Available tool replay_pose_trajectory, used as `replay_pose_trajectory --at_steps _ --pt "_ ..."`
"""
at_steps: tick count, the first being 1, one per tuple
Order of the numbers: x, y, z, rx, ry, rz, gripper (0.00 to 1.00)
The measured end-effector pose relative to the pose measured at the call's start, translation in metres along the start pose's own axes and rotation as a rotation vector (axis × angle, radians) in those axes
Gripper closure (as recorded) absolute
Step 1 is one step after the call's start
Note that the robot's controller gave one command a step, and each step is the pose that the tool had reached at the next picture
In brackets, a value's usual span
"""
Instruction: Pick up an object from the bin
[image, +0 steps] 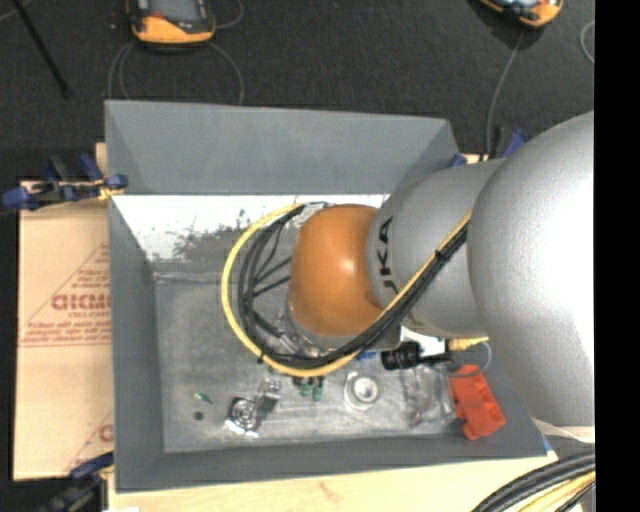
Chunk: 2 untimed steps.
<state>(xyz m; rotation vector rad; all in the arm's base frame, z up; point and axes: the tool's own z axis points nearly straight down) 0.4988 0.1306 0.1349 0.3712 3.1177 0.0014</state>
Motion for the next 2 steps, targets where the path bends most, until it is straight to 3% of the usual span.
replay_pose_trajectory --at_steps 1,2 --pt "0.0159 0.0094 0.0572 0.001 -0.002 -0.284 0.00" --pt "0.0144 0.0103 0.0557 -0.003 -0.007 -0.280 1.00"
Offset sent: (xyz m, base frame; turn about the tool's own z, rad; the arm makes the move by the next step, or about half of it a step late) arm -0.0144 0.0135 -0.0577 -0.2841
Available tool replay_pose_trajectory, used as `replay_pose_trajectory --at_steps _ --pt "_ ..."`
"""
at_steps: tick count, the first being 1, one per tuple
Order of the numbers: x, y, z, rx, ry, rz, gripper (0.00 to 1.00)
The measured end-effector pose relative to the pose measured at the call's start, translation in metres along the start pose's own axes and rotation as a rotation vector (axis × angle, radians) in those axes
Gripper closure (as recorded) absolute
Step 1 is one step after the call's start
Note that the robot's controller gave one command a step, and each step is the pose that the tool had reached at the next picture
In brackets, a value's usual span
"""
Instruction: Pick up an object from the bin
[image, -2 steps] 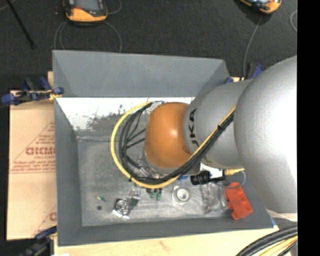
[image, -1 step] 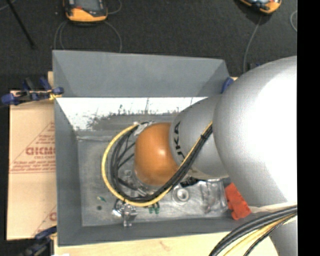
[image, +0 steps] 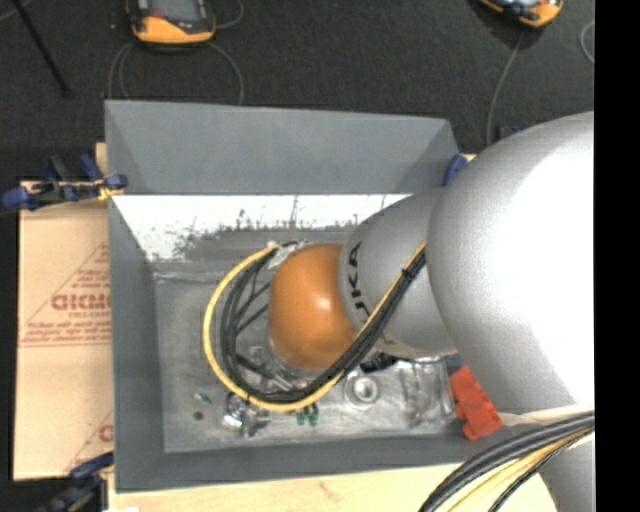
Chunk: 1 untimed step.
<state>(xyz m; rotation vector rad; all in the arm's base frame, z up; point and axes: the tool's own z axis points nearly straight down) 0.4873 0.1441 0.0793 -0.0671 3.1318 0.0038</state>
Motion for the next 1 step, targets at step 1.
replay_pose_trajectory --at_steps 1 --pt "-0.0134 0.0003 -0.1323 -0.001 -0.001 0.037 1.00"
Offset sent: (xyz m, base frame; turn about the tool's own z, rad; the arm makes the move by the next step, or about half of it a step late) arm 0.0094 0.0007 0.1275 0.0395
